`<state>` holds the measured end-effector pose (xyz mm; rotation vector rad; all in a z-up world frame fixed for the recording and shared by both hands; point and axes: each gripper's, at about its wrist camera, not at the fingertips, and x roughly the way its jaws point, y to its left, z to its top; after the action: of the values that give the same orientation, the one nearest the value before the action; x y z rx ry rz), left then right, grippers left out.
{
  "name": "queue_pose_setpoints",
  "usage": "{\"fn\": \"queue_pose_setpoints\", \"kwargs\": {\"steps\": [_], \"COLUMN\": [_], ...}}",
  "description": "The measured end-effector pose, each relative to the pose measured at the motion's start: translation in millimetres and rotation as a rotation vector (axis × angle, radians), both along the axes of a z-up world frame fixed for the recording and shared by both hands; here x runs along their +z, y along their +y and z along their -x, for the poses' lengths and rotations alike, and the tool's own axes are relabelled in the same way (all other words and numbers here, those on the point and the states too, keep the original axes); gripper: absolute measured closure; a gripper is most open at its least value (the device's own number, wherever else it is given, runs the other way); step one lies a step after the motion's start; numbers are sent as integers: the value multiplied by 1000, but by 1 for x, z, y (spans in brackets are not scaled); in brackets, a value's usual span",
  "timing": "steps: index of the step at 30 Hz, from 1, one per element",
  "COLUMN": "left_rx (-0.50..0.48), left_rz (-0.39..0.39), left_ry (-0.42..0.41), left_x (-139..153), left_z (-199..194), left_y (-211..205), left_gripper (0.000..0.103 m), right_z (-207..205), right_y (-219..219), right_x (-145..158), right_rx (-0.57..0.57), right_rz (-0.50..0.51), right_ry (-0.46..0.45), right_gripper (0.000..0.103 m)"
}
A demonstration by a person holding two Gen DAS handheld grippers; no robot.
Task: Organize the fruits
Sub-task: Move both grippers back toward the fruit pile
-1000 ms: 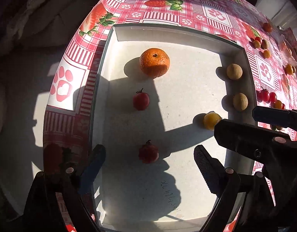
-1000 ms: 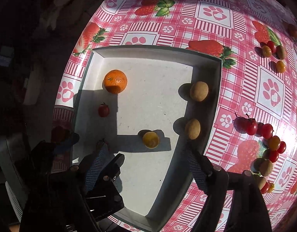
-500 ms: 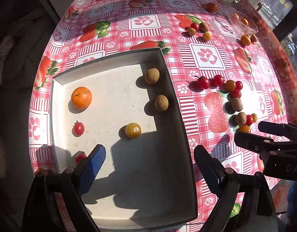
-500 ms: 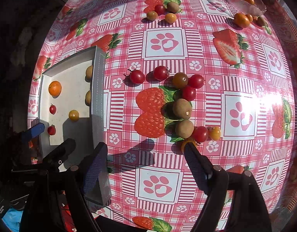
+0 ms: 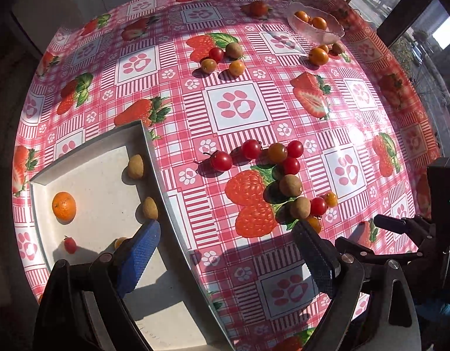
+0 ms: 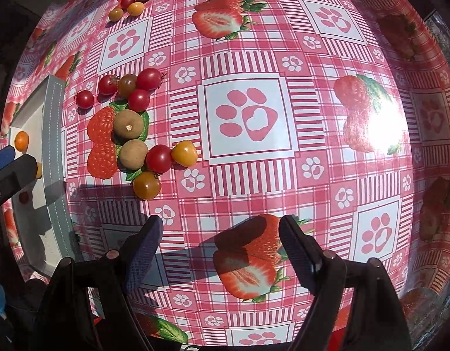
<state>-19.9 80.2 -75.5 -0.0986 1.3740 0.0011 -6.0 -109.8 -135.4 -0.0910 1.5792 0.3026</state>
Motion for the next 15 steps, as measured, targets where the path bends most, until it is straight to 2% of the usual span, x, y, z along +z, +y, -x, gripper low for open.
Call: {"fn": "queue_pose_setpoints", "kwargs": {"steps": [3,8,11,15], "left_rx": [-41,-79,-78,-70], "left_rz": [-24,-71,-92,-94], "left_ry": [-1,7,21,28], "left_x": [-10,-27,-37,-45], "left_z": [-14,-31,-37,-43], "left_y": [-9,-12,-9,-6], "left_gripper": [10,10,10,10], "right_z": [-2,-3,-6,-10], "right_y": [4,24,35,47], "right_x": [-1,-1,-6,-10], "right_rx": [82,229,277,318], "right_rz": [20,35,37,36], "right_ry": [-44,-110,-127,-141], "right_gripper": [19,33,40,43]}}
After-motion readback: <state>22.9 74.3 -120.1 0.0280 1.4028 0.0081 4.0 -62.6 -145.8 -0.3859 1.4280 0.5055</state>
